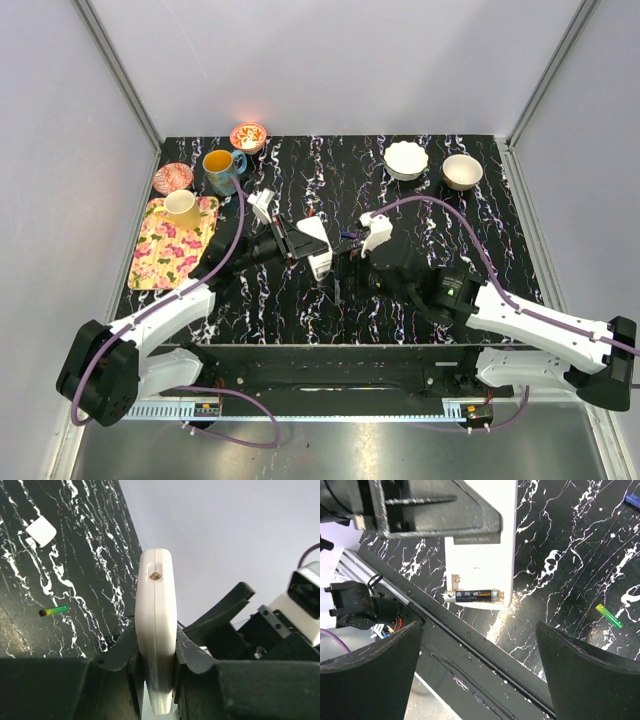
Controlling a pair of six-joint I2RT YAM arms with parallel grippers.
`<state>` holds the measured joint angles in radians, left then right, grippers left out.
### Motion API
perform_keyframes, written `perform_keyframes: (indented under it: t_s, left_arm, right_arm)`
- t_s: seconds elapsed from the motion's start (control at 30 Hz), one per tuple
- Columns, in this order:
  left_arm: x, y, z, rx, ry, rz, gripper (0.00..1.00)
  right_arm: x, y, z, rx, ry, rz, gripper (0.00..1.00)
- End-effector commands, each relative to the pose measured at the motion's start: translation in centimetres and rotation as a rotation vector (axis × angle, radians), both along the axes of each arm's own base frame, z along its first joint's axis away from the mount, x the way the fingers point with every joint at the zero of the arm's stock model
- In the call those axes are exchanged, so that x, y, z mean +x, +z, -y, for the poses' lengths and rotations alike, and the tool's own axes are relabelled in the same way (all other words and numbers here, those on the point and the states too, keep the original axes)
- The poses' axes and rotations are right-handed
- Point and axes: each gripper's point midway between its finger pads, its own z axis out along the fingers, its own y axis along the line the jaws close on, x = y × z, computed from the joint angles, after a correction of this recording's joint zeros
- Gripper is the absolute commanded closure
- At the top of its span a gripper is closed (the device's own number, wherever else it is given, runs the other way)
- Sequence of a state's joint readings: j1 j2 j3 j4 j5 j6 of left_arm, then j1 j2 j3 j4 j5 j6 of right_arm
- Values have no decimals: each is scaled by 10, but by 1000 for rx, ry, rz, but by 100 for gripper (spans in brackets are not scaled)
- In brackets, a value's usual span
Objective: Load the batteries into the remote control
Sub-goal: Load the battery into the remote control.
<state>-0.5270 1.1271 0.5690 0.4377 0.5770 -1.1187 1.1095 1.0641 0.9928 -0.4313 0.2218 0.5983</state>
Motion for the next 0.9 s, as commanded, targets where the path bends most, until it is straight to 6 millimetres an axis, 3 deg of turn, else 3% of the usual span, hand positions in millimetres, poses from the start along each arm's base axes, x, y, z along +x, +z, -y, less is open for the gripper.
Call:
perform_keyframes:
  t_s: [0.0, 0.33, 0.87]
  left_arm:
    - [-1, 37, 0, -122, 6, 103, 100]
    - [-8, 39, -1, -144, -13, 111, 100]
    - [-13, 51, -1, -198, -34, 134, 100]
  right_arm:
    - [0, 17, -8, 105, 8, 8, 0]
    - [12, 36, -4, 247, -36, 32, 2]
    - [17, 27, -25, 265, 49, -33, 13]
